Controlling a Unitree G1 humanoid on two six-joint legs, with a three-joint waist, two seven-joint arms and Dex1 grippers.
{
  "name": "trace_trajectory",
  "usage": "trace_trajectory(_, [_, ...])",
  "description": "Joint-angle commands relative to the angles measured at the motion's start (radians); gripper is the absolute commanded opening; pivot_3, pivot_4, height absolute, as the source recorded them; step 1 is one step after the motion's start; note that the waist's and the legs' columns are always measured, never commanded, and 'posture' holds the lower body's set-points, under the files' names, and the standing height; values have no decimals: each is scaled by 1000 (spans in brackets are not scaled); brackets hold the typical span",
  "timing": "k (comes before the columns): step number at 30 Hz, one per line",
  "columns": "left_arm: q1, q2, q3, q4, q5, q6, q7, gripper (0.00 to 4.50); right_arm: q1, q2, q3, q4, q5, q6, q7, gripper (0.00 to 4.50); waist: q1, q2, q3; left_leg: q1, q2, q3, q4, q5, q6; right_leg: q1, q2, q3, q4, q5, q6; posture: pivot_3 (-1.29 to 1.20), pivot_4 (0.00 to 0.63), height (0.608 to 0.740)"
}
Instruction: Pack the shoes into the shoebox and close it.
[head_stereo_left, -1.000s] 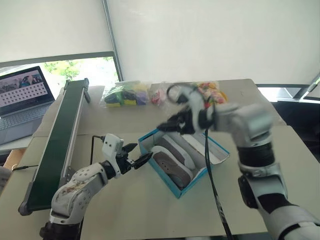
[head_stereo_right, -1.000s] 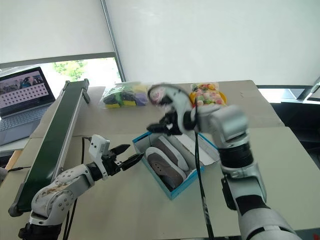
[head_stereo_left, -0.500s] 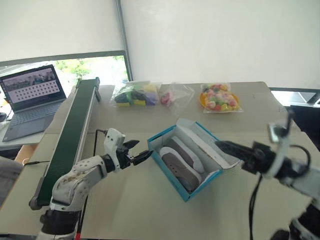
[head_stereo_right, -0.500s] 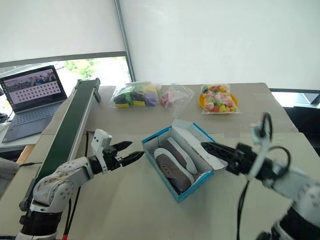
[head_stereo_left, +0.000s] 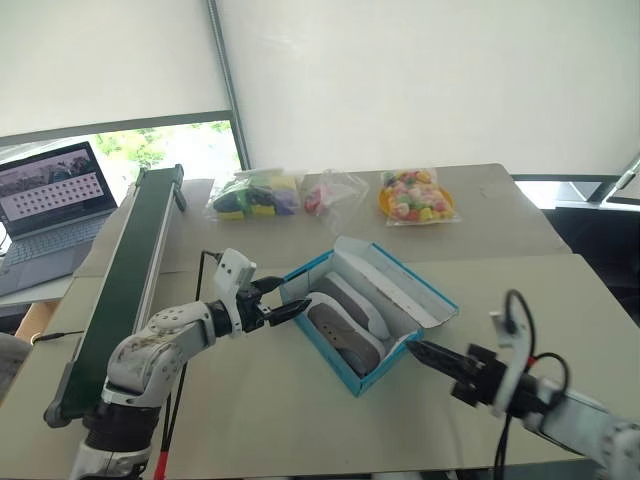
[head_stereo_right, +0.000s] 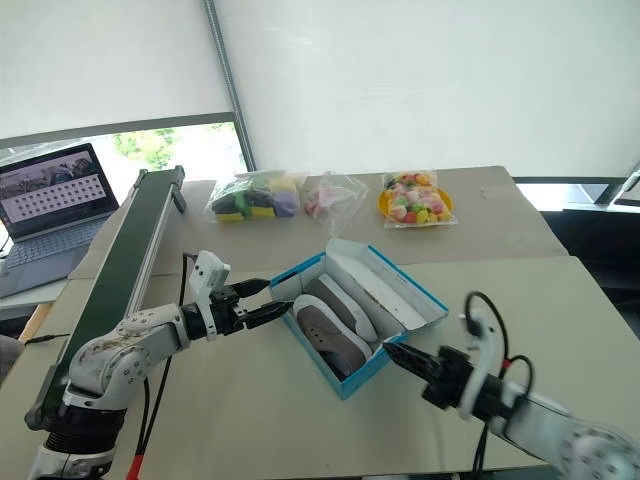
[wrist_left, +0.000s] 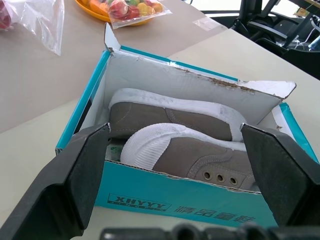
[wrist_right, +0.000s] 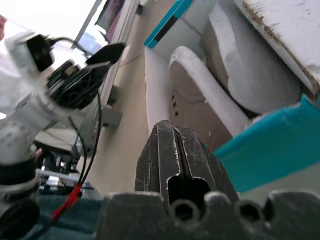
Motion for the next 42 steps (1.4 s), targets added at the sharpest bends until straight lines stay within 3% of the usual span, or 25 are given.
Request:
trace_trajectory(1, [-6,15,31,-34,-9,4,0,4500,-33,-11,-10,38,-35,-64,-113,15,10,4,-2,-1,-1,0,1,0,0,-1,-1,0,0,0,0,0,150,640])
trace_trajectory(6, [0,16,40,-39,-10,8,1,4500,6,-95,-23,7,8,-77,-68,15,25,4,-3,-1,-6,0,1,0,0,-1,-5,1,2,1,1,0,150,640])
trace_trajectory(13, [3,2,30,-35,-7,7,4,4500,169,-300,-174,-69,132,-110,233,15,25,1,-1,-3,-12,0,3,-5,9,1,-9,2,-1,-2,6,0,150,640])
trace_trajectory(16, [0,-2,25,-31,-4,6,3,4500,209,-415,-172,-134,-22,-180,364,15,24,-2,1,-4,-11,0,2,-6,11,3,-9,3,-3,-4,9,0,150,640])
trace_trajectory(20, [-6,-7,21,-26,-2,8,3,4500,149,-613,-52,-283,-267,-312,497,15,15,-2,2,-4,-5,2,1,-6,11,5,-6,3,-4,-4,7,0,150,640])
trace_trajectory(23, [-12,-12,14,-19,2,5,1,4500,12,-824,123,-360,-453,-394,602,15,7,3,6,-2,-2,3,1,-6,10,5,-2,2,-5,-4,5,0,150,640])
trace_trajectory(26, [-15,-20,7,-12,8,0,1,4500,-88,-998,344,-366,-738,-566,708,15,12,1,6,-1,3,4,-1,-3,5,7,0,-2,-6,-4,4,0,150,640])
trace_trajectory(30, [-16,-28,8,-7,13,-6,3,4500,-293,-976,524,-292,-901,-692,797,15,17,0,8,-3,5,4,-1,8,-14,1,-1,-2,-5,-3,3,0,150,640])
trace_trajectory(33, [-12,-33,14,-8,18,-12,7,4500,-340,-976,569,-231,-956,-735,876,694,22,0,8,-5,1,6,-1,8,-15,1,-7,-1,-6,-3,5,0,150,640])
trace_trajectory(36, [0,-41,22,-19,18,-11,16,4500,-375,-968,623,-178,-1047,-816,941,1663,27,2,7,-9,-2,6,0,7,-16,1,-10,-1,-8,-2,8,0,150,640])
trace_trajectory(37, [8,-43,25,-25,16,-10,20,4500,-389,-959,651,-165,-1082,-850,968,2175,27,3,6,-10,-2,6,0,7,-16,0,-11,-1,-9,-2,8,0,150,640])
trace_trajectory(39, [17,-46,29,-34,14,-7,25,4500,-396,-949,698,-143,-1137,-908,1018,2689,26,2,7,-10,-4,6,0,7,-16,0,-12,-1,-10,-2,8,0,150,640])
trace_trajectory(42, [22,-47,30,-39,15,-7,28,4500,-388,-936,746,-114,-1204,-980,1080,2689,26,1,7,-11,-4,6,0,7,-16,0,-15,-1,-10,-2,10,0,150,640])
